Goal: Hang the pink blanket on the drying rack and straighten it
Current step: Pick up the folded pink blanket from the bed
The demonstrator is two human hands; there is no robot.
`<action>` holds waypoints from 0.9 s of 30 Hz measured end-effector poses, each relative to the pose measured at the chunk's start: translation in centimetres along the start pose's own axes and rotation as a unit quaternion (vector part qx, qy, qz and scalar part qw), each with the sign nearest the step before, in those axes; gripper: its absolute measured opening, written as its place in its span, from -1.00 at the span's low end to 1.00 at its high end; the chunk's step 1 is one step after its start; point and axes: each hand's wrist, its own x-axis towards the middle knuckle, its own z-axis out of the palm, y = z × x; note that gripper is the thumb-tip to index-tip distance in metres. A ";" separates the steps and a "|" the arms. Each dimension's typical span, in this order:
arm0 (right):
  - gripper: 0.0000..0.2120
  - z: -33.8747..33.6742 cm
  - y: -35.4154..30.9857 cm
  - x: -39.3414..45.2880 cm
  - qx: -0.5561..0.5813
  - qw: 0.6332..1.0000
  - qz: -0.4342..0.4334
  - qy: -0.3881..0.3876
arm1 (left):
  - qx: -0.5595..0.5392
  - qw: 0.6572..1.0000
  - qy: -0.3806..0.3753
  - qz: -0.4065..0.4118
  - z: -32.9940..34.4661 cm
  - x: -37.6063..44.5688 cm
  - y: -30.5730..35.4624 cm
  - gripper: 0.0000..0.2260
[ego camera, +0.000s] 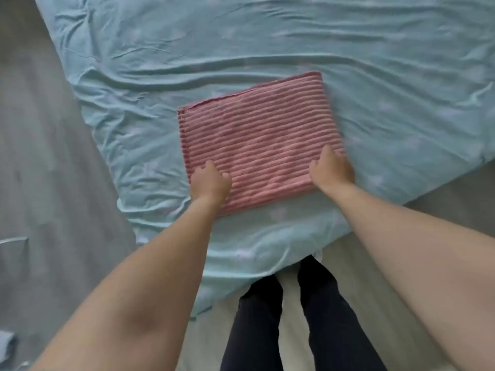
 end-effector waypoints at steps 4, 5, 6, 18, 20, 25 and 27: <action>-0.60 3.3 0.2 6.4 -0.002 1.000 -0.004 0.027 | -0.042 0.992 0.004 -0.123 3.9 5.2 -0.1 -0.35; -0.58 4.3 0.1 8.2 -0.008 0.999 -0.005 0.034 | -0.046 0.988 0.005 -0.146 4.8 6.5 -0.3 -0.28; -0.54 5.0 0.1 9.5 -0.015 0.999 -0.003 0.037 | -0.050 0.985 0.004 -0.162 5.6 7.7 -0.6 -0.20; -0.30 8.7 3.4 16.1 0.107 0.983 0.107 0.099 | -0.287 0.934 0.057 -0.205 8.5 12.1 -1.1 -0.09; -0.50 8.2 2.6 15.4 0.118 0.984 0.096 0.094 | -0.313 0.927 0.032 -0.205 8.4 11.6 -0.4 -0.35; -0.36 8.5 2.2 14.1 0.145 0.986 0.049 0.068 | -0.233 0.950 0.026 -0.207 8.6 10.2 0.3 -0.48; -0.11 8.3 2.3 14.0 0.160 0.984 0.067 0.025 | -0.286 0.946 0.038 -0.151 8.6 9.8 0.6 -0.54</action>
